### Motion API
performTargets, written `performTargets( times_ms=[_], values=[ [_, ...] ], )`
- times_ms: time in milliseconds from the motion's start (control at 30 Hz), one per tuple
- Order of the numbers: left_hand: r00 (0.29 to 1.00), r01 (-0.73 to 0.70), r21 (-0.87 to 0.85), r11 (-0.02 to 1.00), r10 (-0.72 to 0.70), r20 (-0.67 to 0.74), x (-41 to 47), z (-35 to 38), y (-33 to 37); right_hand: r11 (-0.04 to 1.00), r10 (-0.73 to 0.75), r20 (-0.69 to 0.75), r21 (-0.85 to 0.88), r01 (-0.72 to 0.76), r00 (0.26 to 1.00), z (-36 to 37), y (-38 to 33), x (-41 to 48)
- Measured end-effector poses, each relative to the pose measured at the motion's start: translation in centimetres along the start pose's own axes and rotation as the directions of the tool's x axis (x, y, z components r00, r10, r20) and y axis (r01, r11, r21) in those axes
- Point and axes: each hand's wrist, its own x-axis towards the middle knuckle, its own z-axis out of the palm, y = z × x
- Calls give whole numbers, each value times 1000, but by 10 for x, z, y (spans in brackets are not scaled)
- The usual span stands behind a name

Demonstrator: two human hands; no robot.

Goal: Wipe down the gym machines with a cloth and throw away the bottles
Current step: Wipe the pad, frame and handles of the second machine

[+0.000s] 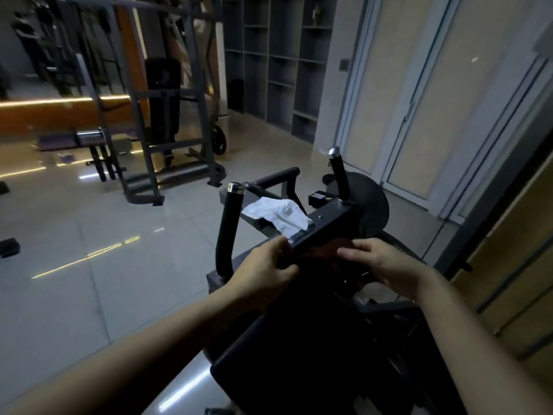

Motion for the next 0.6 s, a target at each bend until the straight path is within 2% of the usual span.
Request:
performTargets(
  times_ms=[100,167,267,400,467,500,567,600],
  values=[
    [998,58,-65,996,-57,18,-15,-18,-31,991,88,111,-112,-75,990,28,-3,5],
    [992,95,-159,983,-80,94,-22,-29,-56,979,142,163,-169,-114,976,44,-4,10],
    [959,213,-282,936,-145,242,-35,-50,-90,983,126,180,-152,-99,975,63,5,25],
    [859,407,-217,887,-291,422,-52,-92,-126,978,168,301,-171,-120,939,99,28,47],
    [851,468,-189,863,-383,359,-52,-103,-141,966,200,333,-223,-129,921,117,36,58],
    [871,473,-203,858,-418,259,-52,-104,-146,960,211,343,-248,-129,915,125,38,62],
    [909,399,-234,887,-416,-27,-50,-98,-149,962,198,361,-250,-110,911,134,36,67],
    [903,337,-194,921,-375,-209,-50,-93,-144,975,168,372,-197,-100,913,135,34,69]
  ],
)
